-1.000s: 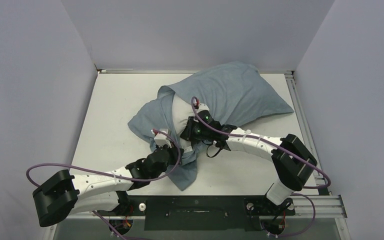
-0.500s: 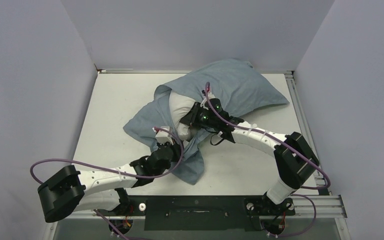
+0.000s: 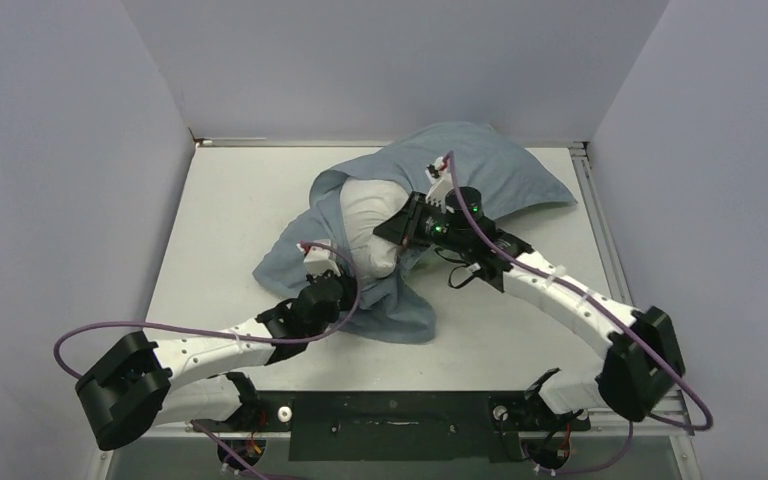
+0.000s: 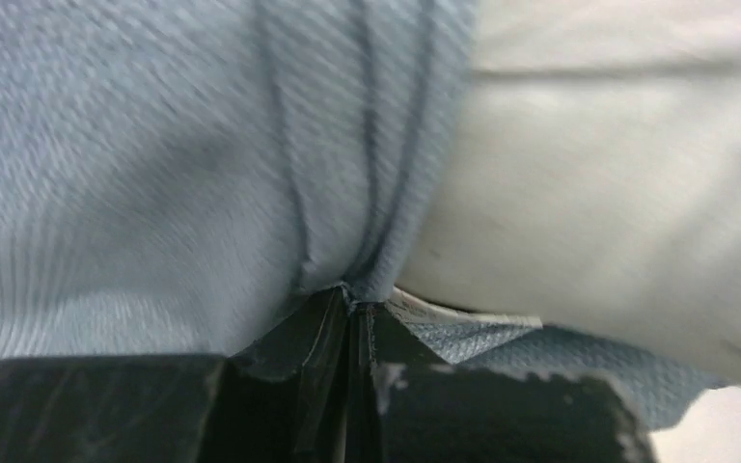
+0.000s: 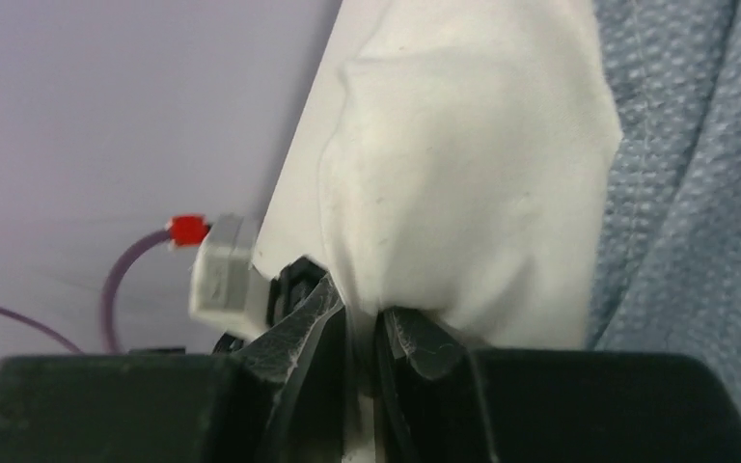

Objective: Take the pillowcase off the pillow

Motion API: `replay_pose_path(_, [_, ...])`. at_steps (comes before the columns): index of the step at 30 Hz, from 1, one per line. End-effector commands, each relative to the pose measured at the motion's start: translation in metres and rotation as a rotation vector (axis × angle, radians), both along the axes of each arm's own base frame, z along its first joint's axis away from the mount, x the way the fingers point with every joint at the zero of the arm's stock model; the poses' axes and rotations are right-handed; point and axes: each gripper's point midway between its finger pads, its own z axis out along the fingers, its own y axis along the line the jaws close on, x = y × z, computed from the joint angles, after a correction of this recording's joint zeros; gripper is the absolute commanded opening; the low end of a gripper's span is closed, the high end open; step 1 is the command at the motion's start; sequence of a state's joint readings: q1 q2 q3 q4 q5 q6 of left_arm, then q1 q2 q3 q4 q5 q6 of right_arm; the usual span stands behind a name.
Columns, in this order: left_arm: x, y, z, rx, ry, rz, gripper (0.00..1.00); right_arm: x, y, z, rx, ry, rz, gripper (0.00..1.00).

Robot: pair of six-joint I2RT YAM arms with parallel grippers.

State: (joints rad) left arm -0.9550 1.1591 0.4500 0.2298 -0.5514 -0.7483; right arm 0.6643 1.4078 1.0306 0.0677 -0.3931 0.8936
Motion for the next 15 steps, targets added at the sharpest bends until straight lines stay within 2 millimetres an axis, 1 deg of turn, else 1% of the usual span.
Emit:
replay_pose_path(1, [-0.004,0.015,-0.027,0.054,0.116,-0.030,0.00,-0.031,-0.039,0.143,0.149,-0.425,-0.011,0.05])
replay_pose_path(2, [0.000,0.018,-0.026,0.047,0.116,-0.017,0.00,-0.036,-0.047,0.140,0.116,-0.428,-0.015,0.05])
replay_pose_path(4, [0.006,0.022,-0.024,0.031,0.111,0.002,0.00,-0.047,-0.061,0.128,0.041,-0.423,-0.019,0.05])
replay_pose_path(6, [0.011,0.025,-0.022,0.020,0.110,0.015,0.00,-0.056,-0.072,0.105,-0.029,-0.391,-0.012,0.05])
replay_pose_path(8, [0.012,0.027,-0.024,0.014,0.118,0.021,0.00,-0.066,-0.080,0.076,-0.090,-0.355,0.008,0.05])
replay_pose_path(9, [0.012,0.028,-0.028,0.014,0.129,0.025,0.00,-0.072,-0.084,0.053,-0.130,-0.315,0.022,0.05])
replay_pose_path(11, [0.010,0.030,-0.036,0.014,0.148,0.025,0.00,-0.082,-0.093,0.018,-0.189,-0.254,0.029,0.05])
replay_pose_path(13, [0.006,0.031,-0.042,0.013,0.165,0.018,0.00,-0.091,-0.102,-0.012,-0.239,-0.198,0.037,0.05])
replay_pose_path(14, [0.003,0.030,-0.044,0.011,0.171,0.010,0.00,-0.096,-0.105,-0.024,-0.261,-0.175,0.048,0.05])
replay_pose_path(15, [0.001,0.030,-0.045,0.007,0.174,0.000,0.00,-0.101,-0.106,-0.031,-0.273,-0.167,0.059,0.05])
